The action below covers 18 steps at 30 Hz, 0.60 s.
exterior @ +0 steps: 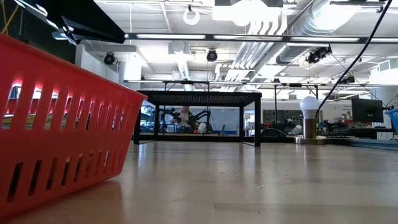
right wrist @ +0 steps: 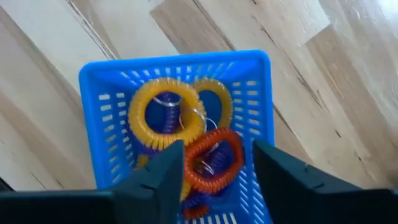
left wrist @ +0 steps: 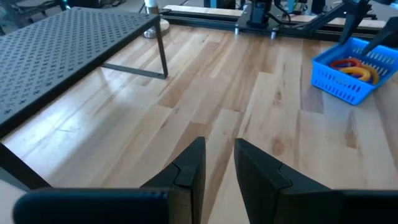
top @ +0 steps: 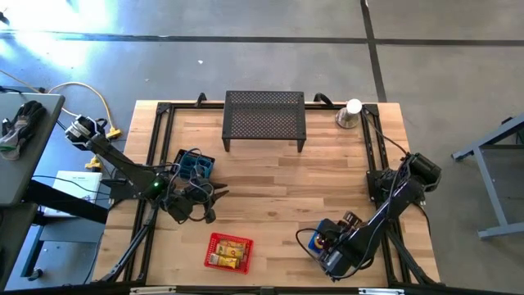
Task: Pick & Place Office Desk Supplies
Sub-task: Put the blue bin with spring keychains on the shelf
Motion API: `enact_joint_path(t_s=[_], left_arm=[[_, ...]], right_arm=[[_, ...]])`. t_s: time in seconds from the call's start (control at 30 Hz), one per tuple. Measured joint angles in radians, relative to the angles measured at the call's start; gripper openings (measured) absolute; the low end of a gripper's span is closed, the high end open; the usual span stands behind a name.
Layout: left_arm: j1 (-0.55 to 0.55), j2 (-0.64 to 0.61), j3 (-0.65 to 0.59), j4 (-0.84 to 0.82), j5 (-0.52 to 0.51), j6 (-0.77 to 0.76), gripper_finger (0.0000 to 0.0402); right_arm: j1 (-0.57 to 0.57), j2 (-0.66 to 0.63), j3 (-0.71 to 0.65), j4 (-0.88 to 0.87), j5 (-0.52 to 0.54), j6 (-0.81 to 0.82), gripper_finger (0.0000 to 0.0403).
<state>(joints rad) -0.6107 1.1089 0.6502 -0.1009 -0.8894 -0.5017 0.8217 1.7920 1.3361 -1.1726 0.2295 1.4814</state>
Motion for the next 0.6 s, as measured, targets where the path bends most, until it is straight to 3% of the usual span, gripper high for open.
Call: enact_joint_path(t_s=[0.13,0.27,0.47,0.6], left_arm=[[0.013,0.000,0.000,0.000,0.001,0.036,0.0081],[0.042,0.000,0.000,0.000,0.001,0.082,0.0081],[0.092,0.000,0.000,0.000,0.020,0.083,0.0081],[0.116,0.000,0.000,0.001,0.074,0.084,0.0081]], right_arm=[[-0.018,0.000,0.000,-0.024,-0.072,-0.047,0.0206],[-0.020,-0.016,-0.001,-0.106,-0.115,-0.061,0.0212],[0.006,-0.104,0.000,-0.121,-0.228,0.237,0.0211],[0.098,-0.129,0.000,-0.087,-0.224,0.368,0.0210]])
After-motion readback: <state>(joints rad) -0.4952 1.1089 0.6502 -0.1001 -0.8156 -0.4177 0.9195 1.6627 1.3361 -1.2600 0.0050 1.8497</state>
